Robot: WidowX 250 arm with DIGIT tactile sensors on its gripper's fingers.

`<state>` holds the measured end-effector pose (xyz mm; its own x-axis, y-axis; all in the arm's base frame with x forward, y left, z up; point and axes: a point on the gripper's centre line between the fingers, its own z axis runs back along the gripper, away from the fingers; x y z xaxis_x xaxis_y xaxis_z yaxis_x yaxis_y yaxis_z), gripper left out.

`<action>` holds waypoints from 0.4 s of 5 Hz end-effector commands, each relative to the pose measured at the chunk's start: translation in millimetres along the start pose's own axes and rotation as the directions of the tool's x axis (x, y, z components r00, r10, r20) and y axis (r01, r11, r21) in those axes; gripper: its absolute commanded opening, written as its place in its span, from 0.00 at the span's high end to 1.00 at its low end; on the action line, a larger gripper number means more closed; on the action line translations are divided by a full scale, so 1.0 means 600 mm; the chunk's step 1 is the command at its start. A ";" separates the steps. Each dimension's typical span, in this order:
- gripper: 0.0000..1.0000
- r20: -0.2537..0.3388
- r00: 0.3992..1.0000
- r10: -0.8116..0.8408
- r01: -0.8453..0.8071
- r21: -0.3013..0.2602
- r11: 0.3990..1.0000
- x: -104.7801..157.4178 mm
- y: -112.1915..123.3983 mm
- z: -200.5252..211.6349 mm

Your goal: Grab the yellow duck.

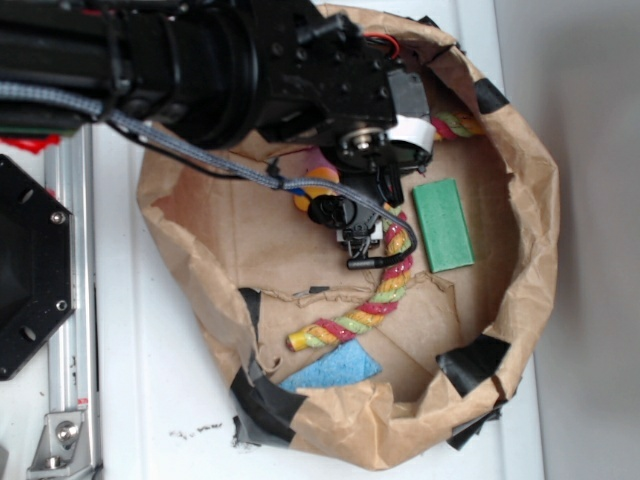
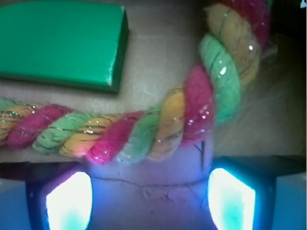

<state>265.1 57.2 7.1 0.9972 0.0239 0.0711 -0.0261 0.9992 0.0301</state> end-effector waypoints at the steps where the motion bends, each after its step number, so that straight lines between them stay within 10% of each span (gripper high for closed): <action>1: 0.00 -0.016 1.000 0.010 -0.010 -0.021 1.000 -0.038 0.007 0.024; 2: 0.00 0.042 0.998 0.036 -0.034 -0.051 0.998 -0.056 0.012 0.075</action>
<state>225.2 55.0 39.8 0.9965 0.0473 0.0695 -0.0449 0.9983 -0.0364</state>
